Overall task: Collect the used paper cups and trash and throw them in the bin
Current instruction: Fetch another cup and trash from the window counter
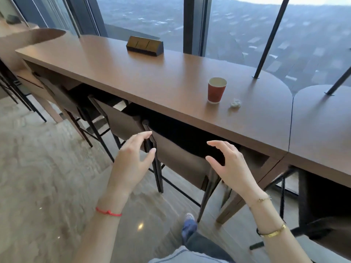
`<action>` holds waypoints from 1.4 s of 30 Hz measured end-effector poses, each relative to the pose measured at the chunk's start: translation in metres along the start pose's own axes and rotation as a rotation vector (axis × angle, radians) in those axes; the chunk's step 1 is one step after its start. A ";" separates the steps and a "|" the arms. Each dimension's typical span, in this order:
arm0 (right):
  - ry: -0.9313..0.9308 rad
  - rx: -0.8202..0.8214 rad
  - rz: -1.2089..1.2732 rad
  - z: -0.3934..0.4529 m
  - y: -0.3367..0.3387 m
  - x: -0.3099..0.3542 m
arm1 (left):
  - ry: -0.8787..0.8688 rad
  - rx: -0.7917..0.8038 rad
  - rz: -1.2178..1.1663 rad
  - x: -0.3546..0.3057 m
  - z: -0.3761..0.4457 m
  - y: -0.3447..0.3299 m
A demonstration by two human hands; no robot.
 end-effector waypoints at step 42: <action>-0.146 -0.210 -0.029 0.228 0.042 -0.111 | -0.090 0.158 -0.283 -0.054 0.282 -0.162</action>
Point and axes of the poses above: each hand's wrist, its own z-axis towards the middle knuckle, its own y-axis out of the back of the hand, x = y × z, the point moved 6 cm from there along z, towards the middle knuckle, and after that the axes turned 3 degrees about x, right-handed, at the moved point
